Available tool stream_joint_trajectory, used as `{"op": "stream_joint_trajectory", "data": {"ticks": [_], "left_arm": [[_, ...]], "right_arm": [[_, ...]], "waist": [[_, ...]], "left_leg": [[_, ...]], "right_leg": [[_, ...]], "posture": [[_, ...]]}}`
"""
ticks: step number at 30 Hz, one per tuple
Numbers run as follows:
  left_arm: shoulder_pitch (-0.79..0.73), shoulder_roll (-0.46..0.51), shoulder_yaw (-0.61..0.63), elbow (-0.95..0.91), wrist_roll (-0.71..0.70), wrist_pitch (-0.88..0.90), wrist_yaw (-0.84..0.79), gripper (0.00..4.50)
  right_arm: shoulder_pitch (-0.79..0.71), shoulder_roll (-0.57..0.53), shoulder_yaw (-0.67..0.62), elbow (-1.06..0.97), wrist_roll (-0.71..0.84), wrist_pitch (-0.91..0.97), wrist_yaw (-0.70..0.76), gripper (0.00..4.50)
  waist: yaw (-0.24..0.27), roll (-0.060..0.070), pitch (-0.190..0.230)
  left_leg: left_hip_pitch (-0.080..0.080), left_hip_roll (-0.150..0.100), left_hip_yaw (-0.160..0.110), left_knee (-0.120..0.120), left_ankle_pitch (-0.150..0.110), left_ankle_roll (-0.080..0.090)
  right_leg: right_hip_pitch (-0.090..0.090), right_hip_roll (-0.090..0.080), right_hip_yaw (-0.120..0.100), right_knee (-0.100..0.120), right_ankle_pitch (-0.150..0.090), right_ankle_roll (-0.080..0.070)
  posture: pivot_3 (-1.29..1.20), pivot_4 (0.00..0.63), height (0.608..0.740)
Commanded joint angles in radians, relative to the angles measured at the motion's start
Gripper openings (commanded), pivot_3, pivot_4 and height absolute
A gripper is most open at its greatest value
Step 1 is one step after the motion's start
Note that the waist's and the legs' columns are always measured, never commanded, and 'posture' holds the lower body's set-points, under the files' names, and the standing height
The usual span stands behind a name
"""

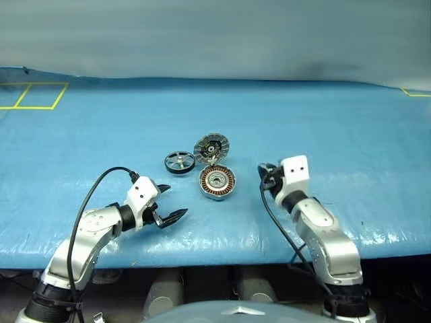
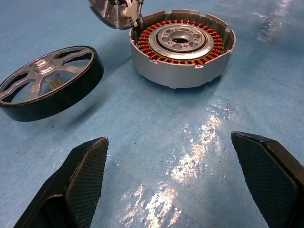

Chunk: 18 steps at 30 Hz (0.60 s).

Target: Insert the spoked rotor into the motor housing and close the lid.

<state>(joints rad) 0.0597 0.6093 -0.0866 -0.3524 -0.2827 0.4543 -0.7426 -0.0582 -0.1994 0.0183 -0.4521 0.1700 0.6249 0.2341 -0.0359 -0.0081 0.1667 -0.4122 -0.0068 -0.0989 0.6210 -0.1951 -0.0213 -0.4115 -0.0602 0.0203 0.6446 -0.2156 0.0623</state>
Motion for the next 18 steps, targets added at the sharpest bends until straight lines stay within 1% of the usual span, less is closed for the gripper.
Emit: {"op": "stream_joint_trajectory", "data": {"ticks": [1, 8, 16, 18], "left_arm": [[-0.001, -0.001, 0.013, -0.029, -0.006, -0.008, 0.002, 4.50], [0.013, -0.001, 0.021, -0.039, -0.006, -0.010, 0.011, 4.50], [0.030, -0.003, 0.026, -0.049, -0.013, -0.011, 0.025, 4.50], [0.029, -0.005, 0.024, -0.049, -0.014, -0.010, 0.026, 4.50]], "right_arm": [[-0.064, -0.006, 0.039, -0.068, 0.043, 0.039, 0.042, 0.72], [-0.145, 0.000, 0.119, -0.023, 0.070, 0.073, 0.092, 0.72], [-0.098, 0.006, 0.200, 0.022, 0.081, 0.093, 0.118, 0.72], [-0.091, 0.018, 0.203, 0.037, 0.087, 0.098, 0.115, 0.72]], "waist": [[0.001, 0.000, 0.000], [0.000, 0.000, 0.000], [0.000, 0.000, 0.000], [0.000, 0.000, 0.000]], "left_leg": [[0.000, 0.000, 0.000, 0.000, 0.000, 0.000], [0.000, 0.000, 0.000, 0.000, 0.000, 0.000], [0.000, 0.000, 0.000, 0.000, 0.000, 0.000], [0.000, 0.000, 0.000, 0.000, 0.000, 0.000]], "right_leg": [[0.000, 0.000, 0.000, 0.000, 0.000, 0.000], [0.000, 0.000, 0.000, 0.000, 0.000, 0.000], [0.000, 0.000, 0.000, 0.000, 0.000, 0.000], [0.000, 0.000, 0.000, 0.000, 0.000, 0.000]], "posture": [[0.00, 0.150, 0.740], [0.00, 0.150, 0.740], [0.00, 0.150, 0.740], [0.00, 0.150, 0.740]]}}
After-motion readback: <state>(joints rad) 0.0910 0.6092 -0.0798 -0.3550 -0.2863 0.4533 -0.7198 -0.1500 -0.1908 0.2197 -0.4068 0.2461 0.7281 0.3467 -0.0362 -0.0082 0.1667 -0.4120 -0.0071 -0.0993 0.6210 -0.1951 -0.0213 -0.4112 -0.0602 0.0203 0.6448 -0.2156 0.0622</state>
